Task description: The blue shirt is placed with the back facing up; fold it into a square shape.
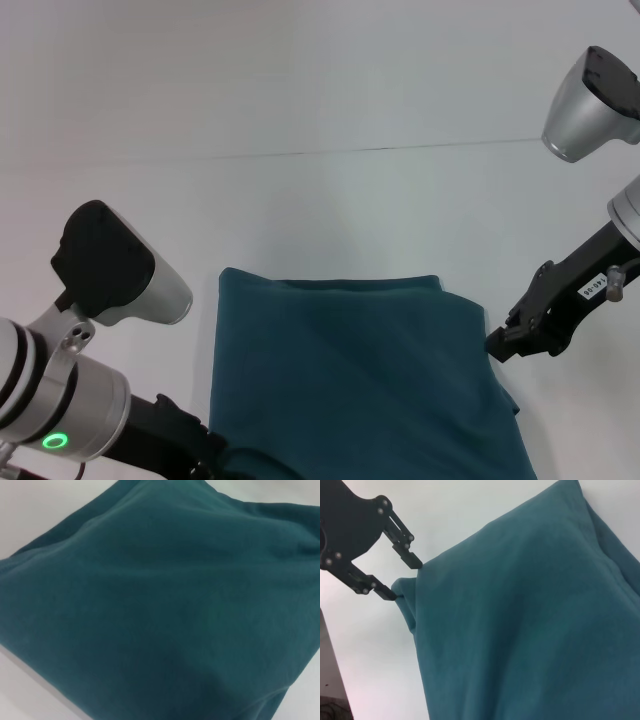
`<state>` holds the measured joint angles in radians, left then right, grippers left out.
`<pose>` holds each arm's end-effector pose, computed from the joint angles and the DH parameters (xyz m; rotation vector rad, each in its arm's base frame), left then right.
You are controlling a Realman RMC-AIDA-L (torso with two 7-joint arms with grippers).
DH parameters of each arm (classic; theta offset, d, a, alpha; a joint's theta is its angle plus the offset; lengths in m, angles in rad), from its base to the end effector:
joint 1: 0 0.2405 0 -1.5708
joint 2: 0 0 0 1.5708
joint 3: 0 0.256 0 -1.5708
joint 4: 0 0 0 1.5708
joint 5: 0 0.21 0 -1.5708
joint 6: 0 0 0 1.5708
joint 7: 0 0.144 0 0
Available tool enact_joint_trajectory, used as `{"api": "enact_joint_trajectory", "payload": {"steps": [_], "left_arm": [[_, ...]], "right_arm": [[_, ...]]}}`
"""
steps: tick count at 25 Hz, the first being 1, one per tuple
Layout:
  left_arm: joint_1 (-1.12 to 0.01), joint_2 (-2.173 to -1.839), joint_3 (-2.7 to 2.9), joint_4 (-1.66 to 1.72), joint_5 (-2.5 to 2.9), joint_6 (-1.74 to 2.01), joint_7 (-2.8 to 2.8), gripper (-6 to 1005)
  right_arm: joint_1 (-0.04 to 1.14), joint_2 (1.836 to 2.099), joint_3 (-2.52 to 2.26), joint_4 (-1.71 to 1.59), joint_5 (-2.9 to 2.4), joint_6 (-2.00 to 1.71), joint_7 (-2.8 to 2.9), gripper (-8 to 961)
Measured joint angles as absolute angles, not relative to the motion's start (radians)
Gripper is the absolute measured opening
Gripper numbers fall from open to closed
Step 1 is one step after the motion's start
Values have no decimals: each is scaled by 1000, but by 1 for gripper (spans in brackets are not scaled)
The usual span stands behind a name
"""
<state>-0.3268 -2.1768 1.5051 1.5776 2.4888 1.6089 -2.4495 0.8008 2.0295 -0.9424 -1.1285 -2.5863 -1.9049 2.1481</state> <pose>-0.1798 0.2833 -0.0302 -2.8004 -0.8645 0.3665 0.1813 0.3610 0.0495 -2.9302 0.8634 -0.4411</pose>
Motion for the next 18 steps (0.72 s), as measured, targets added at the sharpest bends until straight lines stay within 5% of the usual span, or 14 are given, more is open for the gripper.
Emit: {"api": "enact_joint_trajectory", "payload": {"steps": [18], "left_arm": [[-338,-2177,1537,1585,2490,1632,-2489,551]], "right_arm": [[804,2031,-942,-1122,-2586,-1896,2152,0]]}}
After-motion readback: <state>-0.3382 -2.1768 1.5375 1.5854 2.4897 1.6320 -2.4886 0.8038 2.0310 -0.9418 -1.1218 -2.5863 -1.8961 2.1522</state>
